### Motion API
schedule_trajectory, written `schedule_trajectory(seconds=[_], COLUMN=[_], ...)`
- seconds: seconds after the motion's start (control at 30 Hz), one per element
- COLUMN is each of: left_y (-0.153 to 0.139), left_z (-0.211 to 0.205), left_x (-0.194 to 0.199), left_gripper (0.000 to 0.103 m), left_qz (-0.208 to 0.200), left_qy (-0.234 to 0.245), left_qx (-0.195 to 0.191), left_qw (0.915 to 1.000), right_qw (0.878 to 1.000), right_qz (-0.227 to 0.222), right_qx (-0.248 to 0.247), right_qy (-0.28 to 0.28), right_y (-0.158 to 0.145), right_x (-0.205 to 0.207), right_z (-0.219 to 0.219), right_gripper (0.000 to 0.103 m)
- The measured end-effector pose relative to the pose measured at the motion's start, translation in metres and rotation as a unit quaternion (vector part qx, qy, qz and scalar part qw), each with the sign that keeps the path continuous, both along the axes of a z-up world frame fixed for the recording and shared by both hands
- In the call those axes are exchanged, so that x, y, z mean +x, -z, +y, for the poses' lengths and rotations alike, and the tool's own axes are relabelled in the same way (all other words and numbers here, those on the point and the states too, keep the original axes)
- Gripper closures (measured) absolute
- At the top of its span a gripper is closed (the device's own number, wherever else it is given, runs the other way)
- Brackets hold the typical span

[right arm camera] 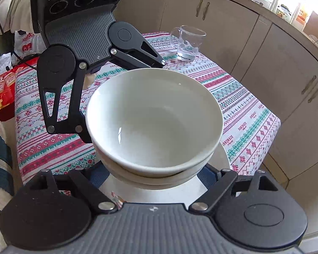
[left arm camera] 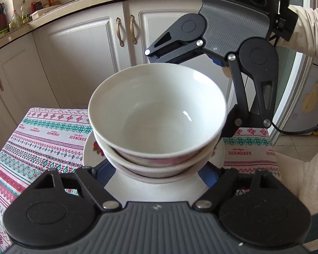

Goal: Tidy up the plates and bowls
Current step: 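Lift and carry the bowl stack onto the plate stack with both tools, then open both tools and pull them back from the stacked dishes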

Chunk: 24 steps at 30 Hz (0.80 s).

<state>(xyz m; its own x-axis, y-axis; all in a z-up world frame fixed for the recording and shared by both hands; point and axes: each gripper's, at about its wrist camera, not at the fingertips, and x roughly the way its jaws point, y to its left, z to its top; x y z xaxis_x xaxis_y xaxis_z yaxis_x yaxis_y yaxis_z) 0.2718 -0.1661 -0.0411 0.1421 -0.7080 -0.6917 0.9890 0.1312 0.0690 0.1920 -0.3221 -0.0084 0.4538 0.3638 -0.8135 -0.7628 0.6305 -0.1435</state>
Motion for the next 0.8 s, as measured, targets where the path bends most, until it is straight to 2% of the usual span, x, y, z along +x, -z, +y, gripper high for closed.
schedule_trajectory(seconds=[0.4,0.6,0.67,0.77,0.8], left_y=[0.01,0.009,0.009,0.002,-0.002], left_z=[-0.008,-0.001,0.001,0.011,0.016], left_x=[0.016,0.007,0.004,-0.007,-0.013], left_gripper=[0.02,0.019,0.014,0.006,0.005], left_qz=[0.016,0.004,0.002,-0.004,-0.011], left_qy=[-0.004,-0.019,-0.033,-0.059,-0.068], left_qx=[0.0,-0.008,-0.011,-0.031,-0.037], left_qw=[0.9999,0.9998,0.9994,0.9978,0.9969], right_qw=[1.0,0.999,0.999,0.998,0.998], right_qz=[0.023,0.03,0.031,0.01,0.004], right_qx=[0.018,0.026,0.031,0.027,0.026], right_qy=[0.008,0.023,0.031,0.048,0.053], right_y=[0.015,0.018,0.019,0.015,0.012], right_x=[0.016,0.021,0.021,0.012,0.007], right_z=[-0.014,-0.018,-0.019,-0.017,-0.016], right_gripper=[0.012,0.012,0.01,0.0,0.0])
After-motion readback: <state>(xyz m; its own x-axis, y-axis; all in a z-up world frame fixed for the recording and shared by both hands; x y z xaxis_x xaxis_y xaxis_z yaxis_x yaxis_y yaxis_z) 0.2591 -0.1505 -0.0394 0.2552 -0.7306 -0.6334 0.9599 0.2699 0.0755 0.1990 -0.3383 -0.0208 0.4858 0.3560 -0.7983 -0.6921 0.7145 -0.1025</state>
